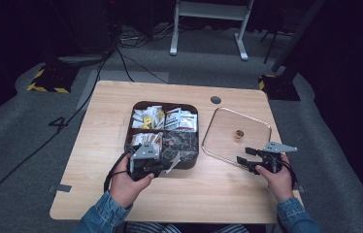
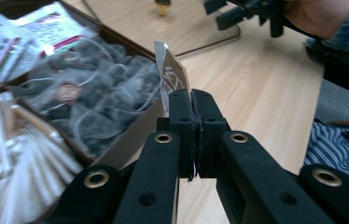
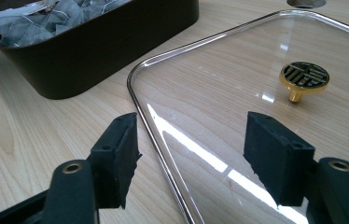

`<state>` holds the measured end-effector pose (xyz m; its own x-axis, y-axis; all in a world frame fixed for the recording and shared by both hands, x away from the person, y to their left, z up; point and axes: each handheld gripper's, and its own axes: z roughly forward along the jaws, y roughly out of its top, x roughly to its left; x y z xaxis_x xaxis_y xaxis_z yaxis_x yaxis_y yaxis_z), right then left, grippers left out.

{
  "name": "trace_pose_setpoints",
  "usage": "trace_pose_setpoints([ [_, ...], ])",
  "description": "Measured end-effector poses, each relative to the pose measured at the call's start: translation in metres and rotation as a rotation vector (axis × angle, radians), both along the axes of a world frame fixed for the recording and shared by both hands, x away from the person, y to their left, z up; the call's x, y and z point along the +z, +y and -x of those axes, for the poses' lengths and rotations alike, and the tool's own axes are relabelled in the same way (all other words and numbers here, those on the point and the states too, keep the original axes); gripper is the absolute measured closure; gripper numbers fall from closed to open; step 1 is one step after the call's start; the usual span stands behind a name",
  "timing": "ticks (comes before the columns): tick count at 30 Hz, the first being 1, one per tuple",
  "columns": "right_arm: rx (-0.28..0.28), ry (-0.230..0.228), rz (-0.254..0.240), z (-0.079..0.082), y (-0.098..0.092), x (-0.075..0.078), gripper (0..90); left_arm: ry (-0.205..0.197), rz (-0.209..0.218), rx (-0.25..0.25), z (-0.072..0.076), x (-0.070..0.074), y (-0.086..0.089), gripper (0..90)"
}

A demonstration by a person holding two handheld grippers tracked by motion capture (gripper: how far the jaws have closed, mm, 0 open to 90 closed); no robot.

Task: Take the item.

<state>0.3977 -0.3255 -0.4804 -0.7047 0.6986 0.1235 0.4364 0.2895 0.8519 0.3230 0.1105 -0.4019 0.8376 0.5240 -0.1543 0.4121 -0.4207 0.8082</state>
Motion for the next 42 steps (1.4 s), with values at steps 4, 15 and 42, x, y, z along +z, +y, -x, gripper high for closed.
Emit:
trace_pose_setpoints([
  [4,0.004,-0.001,0.001,0.000,0.001,0.000,35.7,0.009,0.001,-0.034,0.003,-0.004,-0.009,88.1],
  [15,0.008,0.004,0.004,-0.001,0.002,-0.001,35.3,0.051,-0.059,-0.085,0.001,-0.029,-0.028,88.0],
  [42,0.016,0.021,0.016,-0.002,0.003,-0.006,34.8,0.148,-0.064,-0.194,0.000,-0.071,-0.059,87.6],
])
